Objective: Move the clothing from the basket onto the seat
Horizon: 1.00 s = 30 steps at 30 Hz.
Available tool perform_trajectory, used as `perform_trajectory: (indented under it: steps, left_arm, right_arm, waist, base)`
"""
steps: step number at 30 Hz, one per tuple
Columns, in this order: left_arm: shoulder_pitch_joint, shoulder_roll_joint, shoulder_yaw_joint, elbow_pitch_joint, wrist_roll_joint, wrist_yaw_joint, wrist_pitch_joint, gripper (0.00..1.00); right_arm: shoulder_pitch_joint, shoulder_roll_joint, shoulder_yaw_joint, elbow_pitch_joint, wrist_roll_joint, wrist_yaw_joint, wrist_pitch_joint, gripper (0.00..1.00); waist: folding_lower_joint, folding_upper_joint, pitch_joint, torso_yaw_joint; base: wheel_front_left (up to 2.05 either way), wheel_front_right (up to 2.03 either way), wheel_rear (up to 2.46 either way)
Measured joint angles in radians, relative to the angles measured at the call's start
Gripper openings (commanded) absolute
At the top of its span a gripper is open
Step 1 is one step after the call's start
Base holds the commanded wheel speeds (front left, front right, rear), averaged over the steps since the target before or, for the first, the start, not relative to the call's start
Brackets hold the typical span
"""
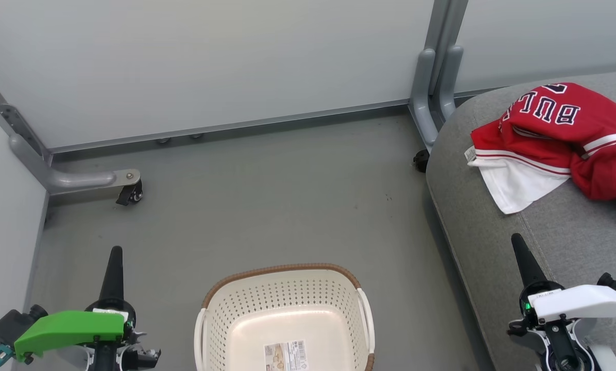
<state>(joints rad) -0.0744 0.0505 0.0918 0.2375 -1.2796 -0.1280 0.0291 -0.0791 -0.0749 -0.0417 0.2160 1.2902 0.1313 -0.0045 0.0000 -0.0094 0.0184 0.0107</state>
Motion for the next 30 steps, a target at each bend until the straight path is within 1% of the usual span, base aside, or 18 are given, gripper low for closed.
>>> perform_trajectory:
  steps: [30]
  left_arm:
    - [-0.019,0.0,0.015,0.005,-0.236,0.0,0.061,0.0]
  right_arm:
    - [-0.015,0.001,-0.027,0.019,0.248,0.0,0.066,0.0]
  waist:
    - [0.0,0.0,-0.01,-0.007]
  base:
    - [0.0,0.0,0.0]
